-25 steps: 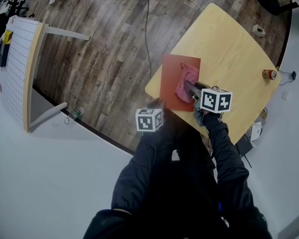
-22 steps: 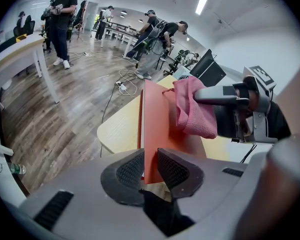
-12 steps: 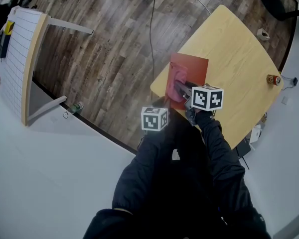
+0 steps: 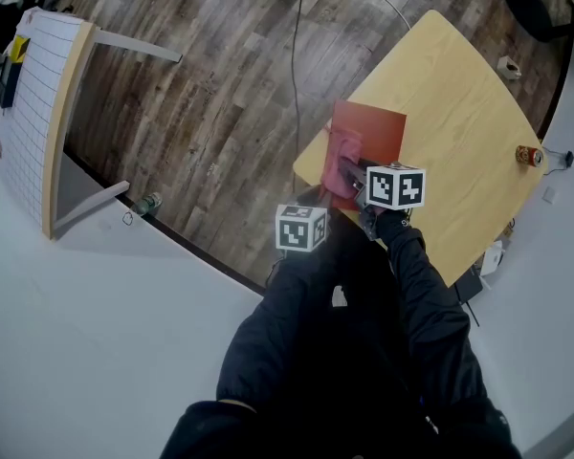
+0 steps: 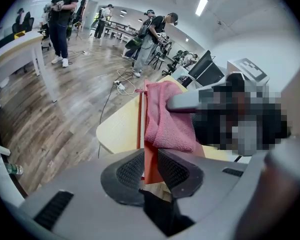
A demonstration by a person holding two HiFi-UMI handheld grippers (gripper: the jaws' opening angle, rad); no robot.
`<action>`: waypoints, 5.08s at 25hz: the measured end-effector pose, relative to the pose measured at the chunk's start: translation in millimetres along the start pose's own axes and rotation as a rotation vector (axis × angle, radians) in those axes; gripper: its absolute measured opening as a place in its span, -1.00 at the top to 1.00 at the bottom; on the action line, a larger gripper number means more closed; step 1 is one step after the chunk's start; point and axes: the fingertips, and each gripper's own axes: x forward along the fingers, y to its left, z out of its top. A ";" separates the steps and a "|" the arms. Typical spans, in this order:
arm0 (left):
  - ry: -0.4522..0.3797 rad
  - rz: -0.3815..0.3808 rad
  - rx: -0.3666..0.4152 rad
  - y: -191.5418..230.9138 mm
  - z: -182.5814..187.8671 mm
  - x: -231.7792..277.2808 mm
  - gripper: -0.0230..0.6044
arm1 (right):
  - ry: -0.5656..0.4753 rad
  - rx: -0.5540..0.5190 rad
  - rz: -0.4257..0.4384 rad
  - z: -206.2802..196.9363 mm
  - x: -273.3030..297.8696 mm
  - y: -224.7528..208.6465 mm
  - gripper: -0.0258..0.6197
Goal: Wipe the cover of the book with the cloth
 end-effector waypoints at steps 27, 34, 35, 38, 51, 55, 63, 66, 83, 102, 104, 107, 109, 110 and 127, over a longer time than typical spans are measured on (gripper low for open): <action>0.009 0.024 0.009 3.9 3.1 1.6 0.61 | -0.010 -0.006 -0.093 -4.1 -44.4 -60.9 0.68; 0.009 0.032 0.010 5.5 3.6 1.2 0.61 | -0.017 0.005 -0.108 -7.6 -57.4 -77.3 0.68; 0.009 0.034 0.010 5.4 3.1 1.3 0.61 | -0.021 0.005 -0.110 -7.5 -59.9 -79.0 0.68; 0.007 0.038 0.008 5.3 3.4 1.5 0.61 | -0.027 0.012 -0.113 -8.5 -66.2 -85.0 0.68; 0.004 0.059 -0.001 8.7 4.4 1.5 0.61 | -0.071 -0.004 -0.057 -1.8 -89.3 -67.4 0.68; 0.002 0.065 -0.010 10.7 7.1 1.3 0.61 | -0.082 0.004 -0.012 -0.1 -88.7 -51.0 0.68; 0.003 0.047 -0.018 14.2 10.3 2.3 0.61 | -0.046 0.002 0.068 -13.3 -64.3 -12.9 0.68; 0.001 0.047 -0.021 13.7 9.8 2.8 0.61 | -0.026 0.000 0.095 -19.5 -53.9 -1.1 0.68; 0.018 -0.006 -0.035 19.7 11.3 2.3 0.61 | 0.091 -0.008 0.128 -54.4 -3.7 25.8 0.68; 0.026 -0.014 -0.028 19.4 10.6 2.7 0.61 | 0.097 0.021 0.021 -66.3 -14.2 -11.0 0.68; 0.025 -0.013 -0.026 18.4 10.0 3.3 0.61 | 0.088 0.032 0.024 -67.5 -18.1 -15.1 0.68; 0.026 -0.013 -0.022 17.3 9.8 3.9 0.61 | 0.080 0.031 0.007 -68.2 -27.0 -24.5 0.68; 0.027 -0.011 -0.020 16.6 9.8 3.9 0.61 | 0.074 0.032 0.001 -69.1 -32.9 -30.0 0.68; 0.027 -0.010 -0.020 16.2 9.7 4.0 0.61 | 0.071 0.034 0.001 -69.5 -36.0 -32.3 0.68; 0.019 0.023 -0.010 15.3 7.5 3.0 0.61 | 0.017 0.040 -0.075 -76.4 -87.3 -68.0 0.68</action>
